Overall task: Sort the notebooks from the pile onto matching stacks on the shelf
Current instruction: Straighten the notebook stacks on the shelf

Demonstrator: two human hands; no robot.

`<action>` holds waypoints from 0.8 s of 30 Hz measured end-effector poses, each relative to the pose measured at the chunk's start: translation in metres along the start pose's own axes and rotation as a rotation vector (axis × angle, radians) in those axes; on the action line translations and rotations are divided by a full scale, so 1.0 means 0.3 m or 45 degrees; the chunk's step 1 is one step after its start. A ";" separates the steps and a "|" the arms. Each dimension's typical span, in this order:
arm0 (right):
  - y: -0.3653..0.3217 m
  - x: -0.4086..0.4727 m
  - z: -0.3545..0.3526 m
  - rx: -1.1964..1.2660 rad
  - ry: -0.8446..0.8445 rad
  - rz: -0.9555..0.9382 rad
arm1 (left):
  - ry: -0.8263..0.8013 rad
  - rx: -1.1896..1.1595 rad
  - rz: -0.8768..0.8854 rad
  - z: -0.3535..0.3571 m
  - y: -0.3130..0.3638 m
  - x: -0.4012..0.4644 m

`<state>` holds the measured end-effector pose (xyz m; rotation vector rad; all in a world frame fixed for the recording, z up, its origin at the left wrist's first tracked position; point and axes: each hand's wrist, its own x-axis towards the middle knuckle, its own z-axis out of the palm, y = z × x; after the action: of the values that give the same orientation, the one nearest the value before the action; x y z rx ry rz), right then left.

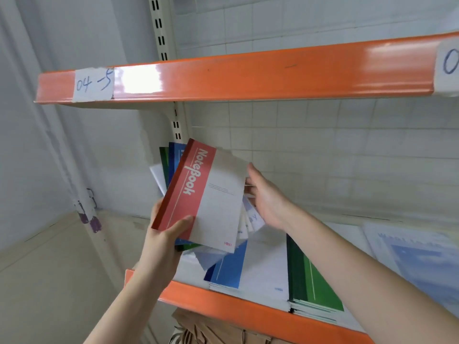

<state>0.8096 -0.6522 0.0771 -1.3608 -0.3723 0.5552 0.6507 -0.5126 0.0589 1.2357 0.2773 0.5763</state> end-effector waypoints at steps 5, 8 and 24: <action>-0.001 -0.147 -0.173 -0.232 0.255 -0.267 | -0.296 -0.004 -0.068 0.193 -0.026 -0.055; -0.030 -0.247 -0.311 -0.154 0.466 -0.292 | -0.546 -0.011 -0.094 0.317 -0.015 -0.090; -0.112 -0.929 -0.983 -0.513 1.488 -0.309 | -1.205 -0.155 -0.518 1.003 -0.256 -0.366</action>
<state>0.7515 -1.0552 0.0748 -1.7537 0.3325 -0.5771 0.7301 -0.8321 0.0711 1.1652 -0.3016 -0.3604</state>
